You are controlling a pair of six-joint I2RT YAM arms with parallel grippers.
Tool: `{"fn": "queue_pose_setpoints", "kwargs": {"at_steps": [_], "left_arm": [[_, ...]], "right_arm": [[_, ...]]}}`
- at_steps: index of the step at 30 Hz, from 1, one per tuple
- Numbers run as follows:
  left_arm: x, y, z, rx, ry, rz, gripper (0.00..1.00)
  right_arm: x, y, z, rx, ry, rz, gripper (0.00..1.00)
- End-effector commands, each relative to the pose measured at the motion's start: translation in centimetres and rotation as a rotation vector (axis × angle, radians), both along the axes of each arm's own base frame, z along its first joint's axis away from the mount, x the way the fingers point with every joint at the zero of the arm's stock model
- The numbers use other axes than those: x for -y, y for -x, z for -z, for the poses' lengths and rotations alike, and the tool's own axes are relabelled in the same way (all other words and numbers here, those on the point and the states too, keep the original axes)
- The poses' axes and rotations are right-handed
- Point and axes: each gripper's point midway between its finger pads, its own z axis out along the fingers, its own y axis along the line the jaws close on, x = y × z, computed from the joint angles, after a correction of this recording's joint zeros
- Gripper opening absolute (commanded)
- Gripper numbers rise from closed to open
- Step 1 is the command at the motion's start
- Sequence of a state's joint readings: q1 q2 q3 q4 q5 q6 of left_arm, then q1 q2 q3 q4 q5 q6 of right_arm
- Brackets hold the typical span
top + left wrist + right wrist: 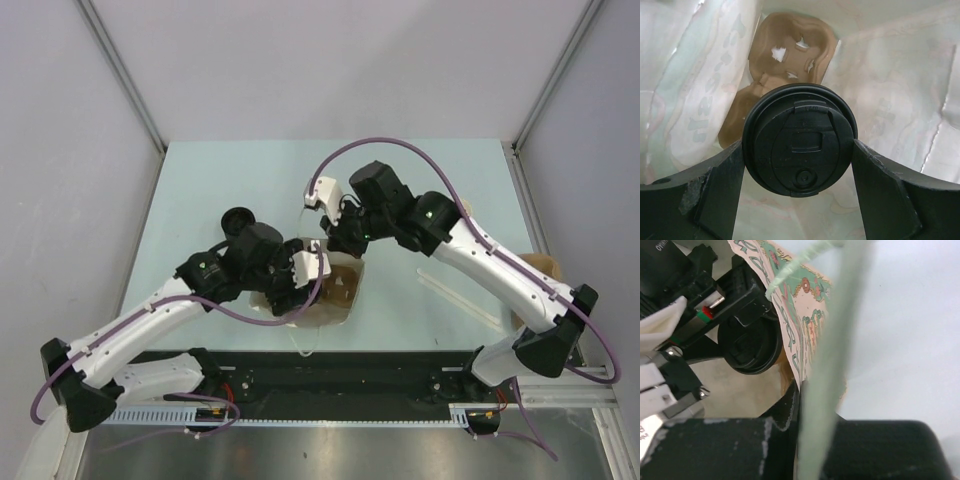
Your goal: Pack the takeout coffee
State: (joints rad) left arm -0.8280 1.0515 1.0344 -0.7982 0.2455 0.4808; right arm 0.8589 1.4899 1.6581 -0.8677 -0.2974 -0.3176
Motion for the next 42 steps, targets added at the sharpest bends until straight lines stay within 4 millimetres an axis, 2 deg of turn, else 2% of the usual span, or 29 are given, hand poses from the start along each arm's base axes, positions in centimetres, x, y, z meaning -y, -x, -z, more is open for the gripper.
{"fn": "queue_pose_setpoints", "kwargs": {"at_steps": [1, 3, 4, 6, 11, 18, 24, 29, 34, 39, 42], "left_arm": [[0.7, -1.6, -1.2, 0.181, 0.054, -0.017, 0.04], [0.9, -1.4, -1.5, 0.224, 0.067, -0.002, 0.04], [1.0, -1.5, -1.1, 0.245, 0.062, -0.005, 0.04], [1.3, -1.2, -1.1, 0.277, 0.066, 0.017, 0.04], [1.4, -1.5, -0.1, 0.324, 0.048, 0.016, 0.03], [1.1, -1.6, 1.0, 0.382, 0.045, 0.028, 0.02], [2.2, -1.2, -0.2, 0.402, 0.104, 0.056, 0.01], [2.6, -1.4, -0.2, 0.406, 0.093, 0.050, 0.00], [1.0, -1.8, -1.0, 0.409, 0.044, -0.014, 0.00], [-1.5, -1.6, -0.9, 0.410, -0.032, -0.054, 0.00], [-2.2, -1.4, -0.8, 0.408, -0.056, -0.058, 0.00]], "right_arm": [[-0.7, 0.4, -3.3, 0.112, -0.106, 0.044, 0.00], [-0.8, 0.8, -3.0, 0.115, -0.100, 0.044, 0.00], [-0.7, 1.4, -3.4, 0.134, -0.108, 0.034, 0.00], [-0.7, 1.2, -3.3, 0.172, -0.101, 0.046, 0.00], [-0.8, 1.6, -4.5, 0.264, -0.123, 0.037, 0.00], [-0.8, 3.0, -3.3, 0.265, -0.110, 0.019, 0.00], [-0.9, 3.3, -2.8, 0.251, -0.109, 0.011, 0.00], [-1.2, 3.5, -2.7, 0.248, -0.111, -0.001, 0.00], [-1.1, 3.6, -2.5, 0.253, -0.100, -0.006, 0.00], [-1.0, 3.7, -2.7, 0.255, -0.101, -0.010, 0.00], [-1.2, 3.9, -2.5, 0.249, -0.100, -0.022, 0.00]]}}
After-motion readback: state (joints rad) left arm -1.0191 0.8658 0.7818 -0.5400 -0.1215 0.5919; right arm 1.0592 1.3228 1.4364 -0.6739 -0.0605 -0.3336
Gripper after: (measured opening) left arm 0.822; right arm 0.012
